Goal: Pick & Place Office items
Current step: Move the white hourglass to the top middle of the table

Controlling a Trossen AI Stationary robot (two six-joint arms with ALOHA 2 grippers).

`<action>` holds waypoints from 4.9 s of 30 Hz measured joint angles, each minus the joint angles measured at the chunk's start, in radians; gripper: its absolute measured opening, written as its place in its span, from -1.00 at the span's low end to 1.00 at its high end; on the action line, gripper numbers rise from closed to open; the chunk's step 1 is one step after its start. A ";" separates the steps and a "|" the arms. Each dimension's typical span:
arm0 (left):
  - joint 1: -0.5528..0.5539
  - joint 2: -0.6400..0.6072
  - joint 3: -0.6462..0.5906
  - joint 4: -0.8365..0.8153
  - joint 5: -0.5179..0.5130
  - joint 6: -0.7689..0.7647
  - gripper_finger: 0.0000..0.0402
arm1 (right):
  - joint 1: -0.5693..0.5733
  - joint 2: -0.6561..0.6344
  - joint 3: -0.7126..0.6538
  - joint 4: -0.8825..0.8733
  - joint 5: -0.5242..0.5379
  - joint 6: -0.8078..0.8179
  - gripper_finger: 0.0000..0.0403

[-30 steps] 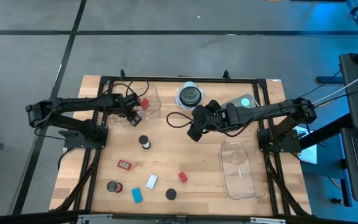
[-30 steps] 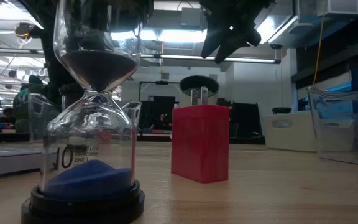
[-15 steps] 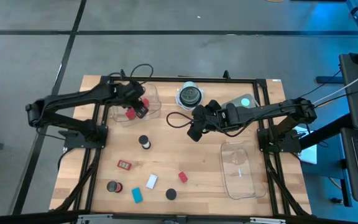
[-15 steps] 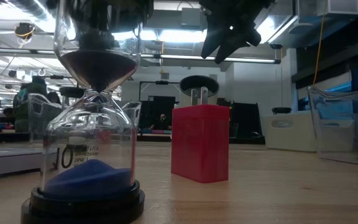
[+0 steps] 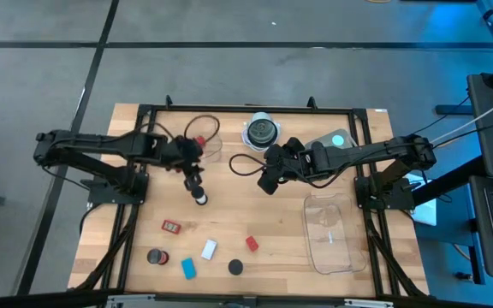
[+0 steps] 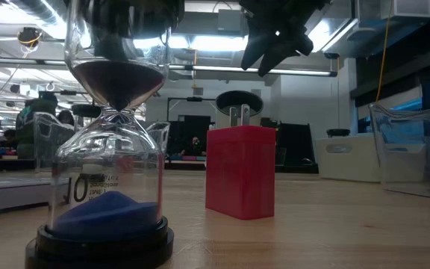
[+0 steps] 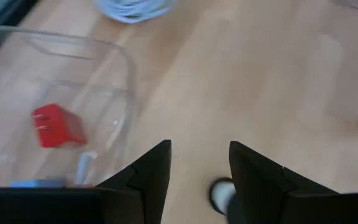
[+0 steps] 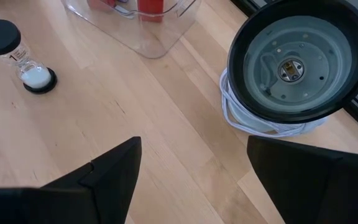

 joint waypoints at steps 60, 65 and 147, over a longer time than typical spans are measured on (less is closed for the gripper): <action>-0.367 0.236 -0.002 -0.203 -0.092 -0.109 0.38 | -0.023 0.000 0.000 0.218 -0.085 -0.089 0.47; -0.367 0.232 -0.002 -0.216 -0.146 -0.067 0.38 | -0.031 0.000 0.000 0.213 -0.106 -0.088 0.47; 0.080 0.637 0.097 0.723 -0.018 0.516 0.04 | -0.037 -0.136 0.000 0.053 -0.435 -0.084 0.47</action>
